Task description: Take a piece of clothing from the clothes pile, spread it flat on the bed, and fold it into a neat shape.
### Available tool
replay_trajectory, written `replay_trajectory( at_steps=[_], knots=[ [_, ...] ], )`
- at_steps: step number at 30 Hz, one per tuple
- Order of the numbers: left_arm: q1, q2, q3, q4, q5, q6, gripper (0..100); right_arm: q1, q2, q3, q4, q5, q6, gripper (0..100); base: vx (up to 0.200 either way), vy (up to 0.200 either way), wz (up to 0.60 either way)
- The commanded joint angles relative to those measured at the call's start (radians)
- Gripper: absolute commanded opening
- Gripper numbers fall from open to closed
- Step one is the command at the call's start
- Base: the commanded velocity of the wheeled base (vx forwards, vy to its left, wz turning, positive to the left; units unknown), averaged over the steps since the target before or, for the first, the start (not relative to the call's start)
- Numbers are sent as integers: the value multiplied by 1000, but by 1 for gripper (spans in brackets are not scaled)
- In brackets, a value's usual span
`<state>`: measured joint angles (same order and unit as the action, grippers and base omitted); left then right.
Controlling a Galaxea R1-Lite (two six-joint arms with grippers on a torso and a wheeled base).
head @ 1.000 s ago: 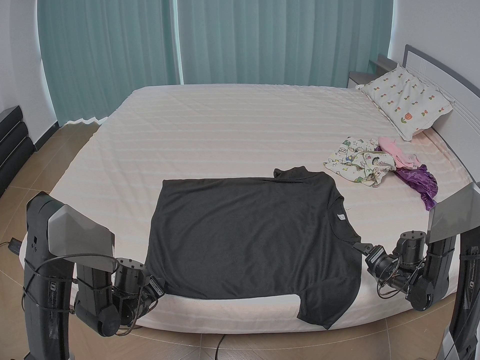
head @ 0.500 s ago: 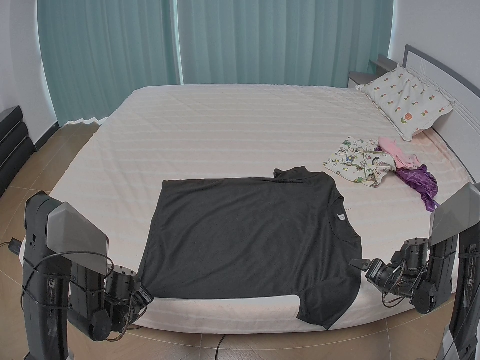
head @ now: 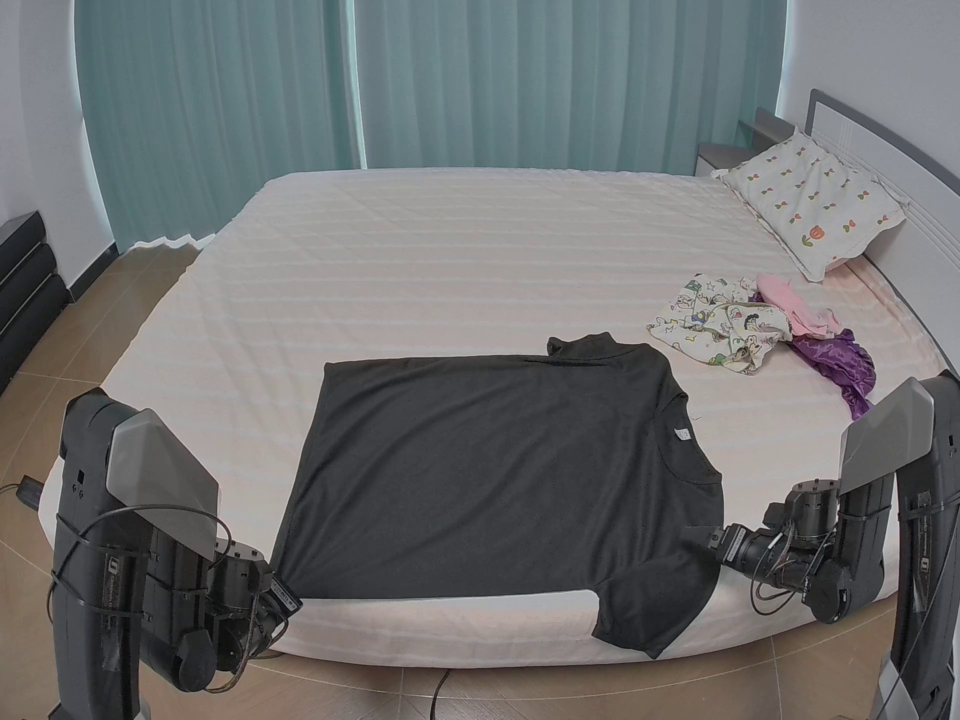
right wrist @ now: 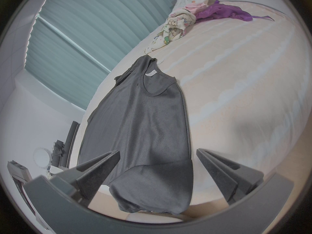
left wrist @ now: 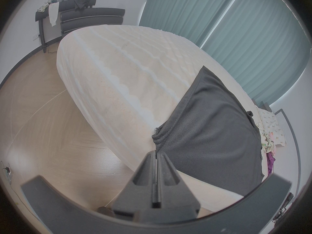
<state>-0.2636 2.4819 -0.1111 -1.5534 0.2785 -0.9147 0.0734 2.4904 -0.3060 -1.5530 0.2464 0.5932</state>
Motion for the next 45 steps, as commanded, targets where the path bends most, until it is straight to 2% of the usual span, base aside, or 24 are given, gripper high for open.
replay_trajectory(
  at_steps=[1,2,9,18,22,25,26,35,37,39,41,45],
  knots=[
    [0,9,4,-17,-1,-3,0,2,56,-59,-1,1,-33,100,0,0,0],
    [1,8,4,-17,-2,-4,0,3,62,-73,-1,-1,-38,0,0,0,0],
    [1,9,1,-17,-2,-4,0,-6,73,-174,-9,-2,-41,0,0,0,0],
    [0,11,-1,-17,1,-4,0,-34,116,-398,-9,2,-44,0,0,0,0],
    [0,11,-1,-17,1,-4,0,-30,150,-509,7,4,-66,0,0,0,0],
    [0,11,-2,-17,1,-4,0,-24,179,-522,25,4,-101,0,0,0,0],
    [0,11,-2,-17,1,-4,0,-24,180,-522,24,4,-104,100,0,0,0],
    [0,12,-2,-17,2,-6,0,-58,108,-449,28,-9,-105,100,0,0,0],
    [0,12,-2,-17,2,-6,0,-75,62,-395,21,-1,-90,100,0,0,0],
    [0,12,-2,-17,1,-6,0,-84,-12,-308,14,14,-15,100,0,0,0],
    [1,12,-2,-17,-1,-6,0,-81,-47,-243,21,25,13,100,0,0,0],
    [1,12,1,-17,-1,-6,0,-37,-50,-130,30,42,14,100,0,0,0]
  ],
)
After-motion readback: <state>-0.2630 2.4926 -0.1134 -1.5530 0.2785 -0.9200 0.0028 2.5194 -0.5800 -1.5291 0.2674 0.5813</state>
